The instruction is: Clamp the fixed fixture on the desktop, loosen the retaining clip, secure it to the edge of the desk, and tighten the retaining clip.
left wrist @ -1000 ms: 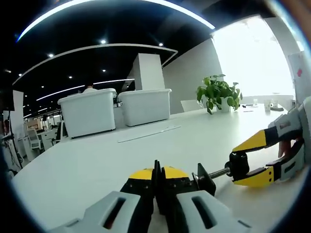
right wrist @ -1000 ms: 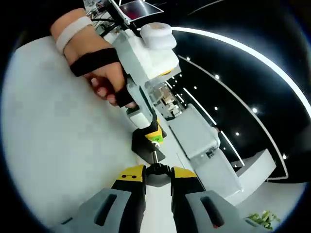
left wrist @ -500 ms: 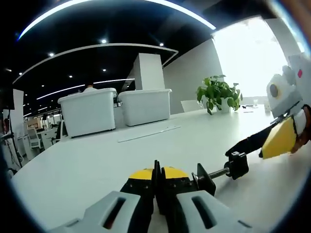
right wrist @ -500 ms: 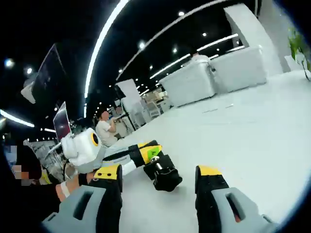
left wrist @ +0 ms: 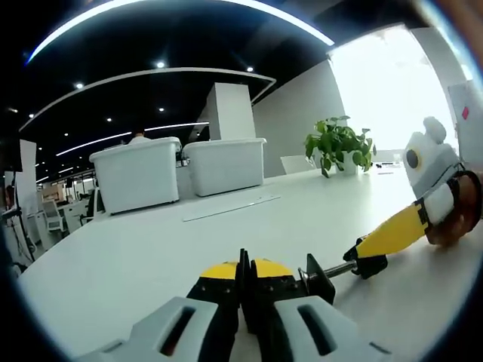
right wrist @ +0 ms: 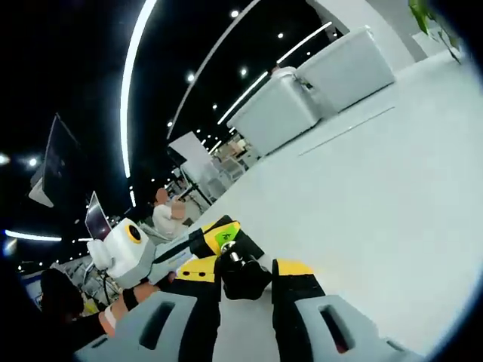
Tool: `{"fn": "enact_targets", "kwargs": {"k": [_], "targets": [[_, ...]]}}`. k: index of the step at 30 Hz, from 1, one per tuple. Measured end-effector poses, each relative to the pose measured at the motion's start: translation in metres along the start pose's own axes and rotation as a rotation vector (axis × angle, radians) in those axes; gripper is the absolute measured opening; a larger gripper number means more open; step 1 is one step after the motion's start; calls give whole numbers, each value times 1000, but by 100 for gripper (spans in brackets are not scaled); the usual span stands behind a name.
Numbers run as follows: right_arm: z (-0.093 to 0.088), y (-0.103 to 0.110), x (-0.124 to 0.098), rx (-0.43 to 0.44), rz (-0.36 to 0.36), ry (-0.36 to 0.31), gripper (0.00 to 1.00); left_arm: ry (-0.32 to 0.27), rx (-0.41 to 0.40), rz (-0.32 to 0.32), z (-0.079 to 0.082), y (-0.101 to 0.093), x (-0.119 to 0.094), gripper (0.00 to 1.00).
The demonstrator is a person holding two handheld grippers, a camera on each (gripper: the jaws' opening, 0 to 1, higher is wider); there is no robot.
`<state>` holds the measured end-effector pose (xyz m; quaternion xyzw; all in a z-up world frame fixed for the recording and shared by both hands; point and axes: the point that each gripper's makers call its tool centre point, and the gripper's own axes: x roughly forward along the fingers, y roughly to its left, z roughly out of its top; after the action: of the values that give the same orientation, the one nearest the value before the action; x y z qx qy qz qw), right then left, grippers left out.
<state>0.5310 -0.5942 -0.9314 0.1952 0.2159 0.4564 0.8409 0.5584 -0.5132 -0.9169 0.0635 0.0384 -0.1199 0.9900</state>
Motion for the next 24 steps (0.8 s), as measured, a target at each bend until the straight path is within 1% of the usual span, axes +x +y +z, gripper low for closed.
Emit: {"fn": "enact_targets", "kwargs": {"k": [1,3,4,6,7,10,11,12,14,17,18,20,23,24], "targets": [[1,2,0,-58,-4,-3,23,0,0,-1,0,0,0,5],[3,5,-1,-213,-21,-9,23,0,0,-1,0,-1,-1,5],[6,8,-2,-329,-40,-21,22,-1,0,-2,0,-2,-1,5],[6,16,-3,-596,-64,-28,22,-1,1,-3,0,-4,-3,6],[5,18,-3,-678,-76,-28,22,-1,1,-3,0,-5,-3,6],[1,26,-4,-957,-119,-28,21,-1,1,-2,1,-7,-6,6],[0,29,-4,-1058,-126,-29,21,-1,2,-2,1,-7,-6,6],[-1,33,0,-1183,-116,-27,21,-1,2,-2,1,-8,-7,6],[-2,34,-4,-1302,-128,-33,22,-2,2,-3,1,-9,-8,6],[-3,35,-3,-1487,-158,-43,22,0,0,-1,1,-9,-9,5],[-3,32,-2,-1518,-169,-43,22,0,2,-1,1,-10,-9,6],[-2,36,-3,-1588,-180,-53,22,0,1,0,1,-10,-10,6],[-2,39,-5,-1580,-179,-50,22,1,-1,1,0,-10,-10,6],[-2,34,-4,-1545,-181,-41,23,1,-1,1,0,-10,-10,6]]}}
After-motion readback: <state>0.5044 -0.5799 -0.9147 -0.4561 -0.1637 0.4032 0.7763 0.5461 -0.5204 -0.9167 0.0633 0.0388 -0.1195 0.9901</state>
